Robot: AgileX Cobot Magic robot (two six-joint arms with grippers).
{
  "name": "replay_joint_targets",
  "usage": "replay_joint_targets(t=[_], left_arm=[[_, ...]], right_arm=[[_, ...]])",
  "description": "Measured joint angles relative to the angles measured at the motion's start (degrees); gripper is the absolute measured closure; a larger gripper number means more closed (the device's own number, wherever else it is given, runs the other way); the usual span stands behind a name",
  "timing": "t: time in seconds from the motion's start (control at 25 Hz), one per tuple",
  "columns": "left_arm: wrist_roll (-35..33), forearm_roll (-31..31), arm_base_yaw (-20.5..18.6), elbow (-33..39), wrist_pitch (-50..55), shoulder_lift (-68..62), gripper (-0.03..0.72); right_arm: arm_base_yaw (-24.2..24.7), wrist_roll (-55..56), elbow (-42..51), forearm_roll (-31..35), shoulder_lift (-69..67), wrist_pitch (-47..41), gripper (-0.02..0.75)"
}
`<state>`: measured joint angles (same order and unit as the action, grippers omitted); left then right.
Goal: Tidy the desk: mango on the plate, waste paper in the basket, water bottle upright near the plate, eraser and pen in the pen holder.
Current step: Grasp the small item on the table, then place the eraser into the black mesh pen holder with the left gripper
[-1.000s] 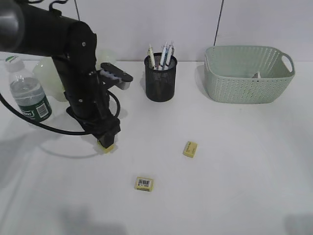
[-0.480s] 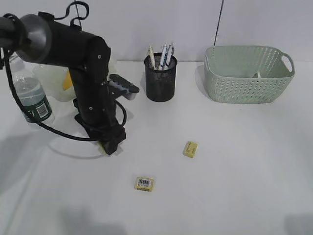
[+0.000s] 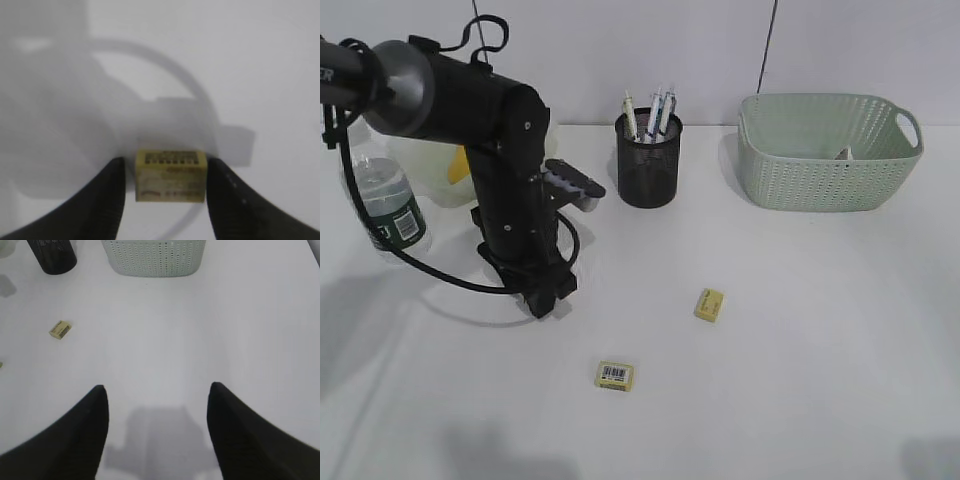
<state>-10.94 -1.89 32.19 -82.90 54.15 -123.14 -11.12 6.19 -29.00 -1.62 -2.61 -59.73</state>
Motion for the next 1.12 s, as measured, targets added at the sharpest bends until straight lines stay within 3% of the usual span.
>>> replay_joint_targets(t=[0.2, 0.56, 1.12], left_arm=[[0.0, 0.0, -0.05, 0.0, -0.13, 0.0, 0.383], [0.0, 0.04, -0.05, -1.2, 2.77, 1.86, 0.383], [1.36, 1.19, -0.05, -20.26, -1.07, 6.54, 0.384]], right_arm=[[0.0, 0.0, 0.0, 0.0, 0.0, 0.0, 0.24], [0.0, 0.0, 0.04, 0.01, 0.0, 0.0, 0.239], [0.0, 0.0, 0.04, 0.06, 0.0, 0.0, 0.24]])
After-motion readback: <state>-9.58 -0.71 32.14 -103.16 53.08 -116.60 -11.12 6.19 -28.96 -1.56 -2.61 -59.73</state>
